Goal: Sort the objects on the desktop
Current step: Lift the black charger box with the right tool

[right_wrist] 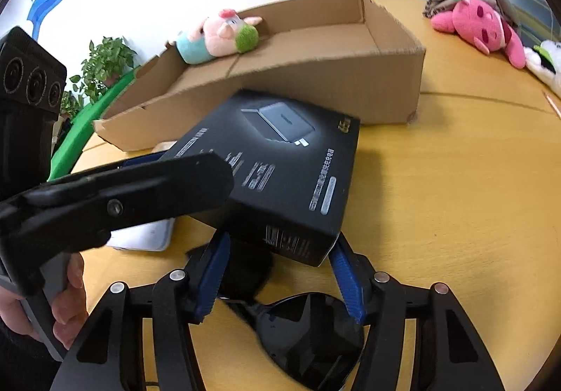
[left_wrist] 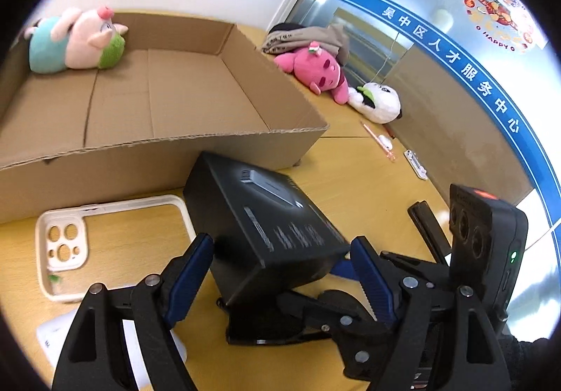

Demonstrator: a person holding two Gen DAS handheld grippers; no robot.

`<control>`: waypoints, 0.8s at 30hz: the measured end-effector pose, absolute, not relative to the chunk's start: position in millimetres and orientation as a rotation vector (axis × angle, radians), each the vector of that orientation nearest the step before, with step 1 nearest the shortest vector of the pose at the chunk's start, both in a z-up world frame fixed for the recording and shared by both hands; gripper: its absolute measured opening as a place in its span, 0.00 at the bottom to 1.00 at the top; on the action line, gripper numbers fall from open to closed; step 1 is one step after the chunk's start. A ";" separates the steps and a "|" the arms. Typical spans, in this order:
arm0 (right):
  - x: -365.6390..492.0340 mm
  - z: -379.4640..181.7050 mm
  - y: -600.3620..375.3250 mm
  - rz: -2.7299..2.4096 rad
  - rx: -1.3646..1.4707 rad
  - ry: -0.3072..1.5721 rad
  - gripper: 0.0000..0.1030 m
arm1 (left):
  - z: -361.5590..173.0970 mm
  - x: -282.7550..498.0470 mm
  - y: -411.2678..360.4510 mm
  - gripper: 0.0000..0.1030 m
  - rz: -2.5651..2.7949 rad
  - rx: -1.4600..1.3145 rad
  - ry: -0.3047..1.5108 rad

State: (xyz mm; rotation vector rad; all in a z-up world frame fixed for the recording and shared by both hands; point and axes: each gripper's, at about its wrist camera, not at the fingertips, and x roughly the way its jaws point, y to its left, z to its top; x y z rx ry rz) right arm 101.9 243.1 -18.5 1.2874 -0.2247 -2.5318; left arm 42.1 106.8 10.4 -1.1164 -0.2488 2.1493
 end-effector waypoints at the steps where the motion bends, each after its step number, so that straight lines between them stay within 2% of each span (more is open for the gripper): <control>1: 103.2 -14.7 240.6 -2.533 1.273 -0.221 0.61 | 12.3 45.0 103.6 0.77 2.157 -1.113 -0.253; 13: 122.4 12.1 181.4 -2.459 1.134 -0.087 0.61 | 35.2 83.5 40.0 0.77 2.330 -1.056 -0.332; 20: 138.6 24.7 157.0 -2.396 1.085 -0.060 0.62 | 57.9 110.6 17.4 0.77 2.395 -1.013 -0.349; 24: 150.5 30.3 148.8 -2.343 1.077 -0.061 0.65 | 51.9 122.8 1.6 0.77 2.390 -1.054 -0.406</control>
